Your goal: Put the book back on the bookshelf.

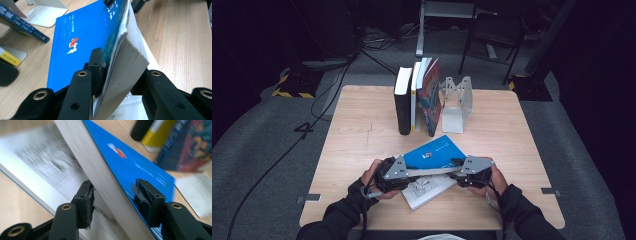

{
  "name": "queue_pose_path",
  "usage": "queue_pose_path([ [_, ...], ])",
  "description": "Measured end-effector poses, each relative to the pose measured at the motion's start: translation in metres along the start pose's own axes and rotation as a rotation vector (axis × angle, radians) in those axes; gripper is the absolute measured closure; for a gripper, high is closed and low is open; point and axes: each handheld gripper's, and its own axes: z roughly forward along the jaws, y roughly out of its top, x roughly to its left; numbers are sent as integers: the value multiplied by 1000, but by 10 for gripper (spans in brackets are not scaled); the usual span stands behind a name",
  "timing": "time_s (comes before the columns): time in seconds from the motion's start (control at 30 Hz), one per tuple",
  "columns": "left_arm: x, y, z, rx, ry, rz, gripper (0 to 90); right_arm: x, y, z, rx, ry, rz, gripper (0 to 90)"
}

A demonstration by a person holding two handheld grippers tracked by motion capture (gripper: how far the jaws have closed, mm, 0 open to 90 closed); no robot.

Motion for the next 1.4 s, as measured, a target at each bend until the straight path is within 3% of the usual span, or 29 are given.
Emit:
queue_pose_path([
  [0.07, 5, -3, -3, -4, -13, -9, 698, -5, -4, -1, -6, 2, 6, 526],
  [0.2, 9, -6, -7, 21, -21, -14, 662, 3, 3, 0, 11, -2, -79, 618],
  [0.37, 3, -4, -10, 57, 30, -12, 529, 9, 11, 0, 21, -7, -96, 655],
  [0.47, -6, -3, -8, 105, 87, 39, 470, 14, 19, 0, 32, -18, -110, 667],
  [0.53, -10, -2, -8, 120, 116, 66, 494, 16, 23, 1, 40, -16, -114, 669],
  [0.57, -9, -2, -8, 125, 120, 70, 580, 17, 25, 1, 45, -13, -118, 669],
  [0.63, -6, -4, -12, 107, 129, 61, 653, 18, 28, 2, 50, -11, -123, 669],
  [0.77, 2, -8, -15, 88, 90, 39, 674, 15, 30, 1, 21, 10, -107, 652],
  [0.9, 6, -12, -16, 96, 66, 29, 689, 7, 23, 5, -13, 48, -77, 560],
  [1.0, 14, -17, -21, 69, 55, -10, 689, -4, 15, 6, 42, 2, -76, 540],
  [1.13, 18, -21, -23, 59, 36, -26, 689, -14, 9, 5, -2, 34, -29, 547],
  [1.23, 20, -23, -23, 57, 25, -27, 689, -14, 10, 7, -15, 43, -61, 533],
  [1.3, 20, -23, -23, 60, 21, -23, 689, -15, 11, 10, -9, 28, -62, 433],
  [1.4, 23, -25, -24, 57, 12, -29, 689, -16, 11, 12, -14, 36, -53, 439],
])
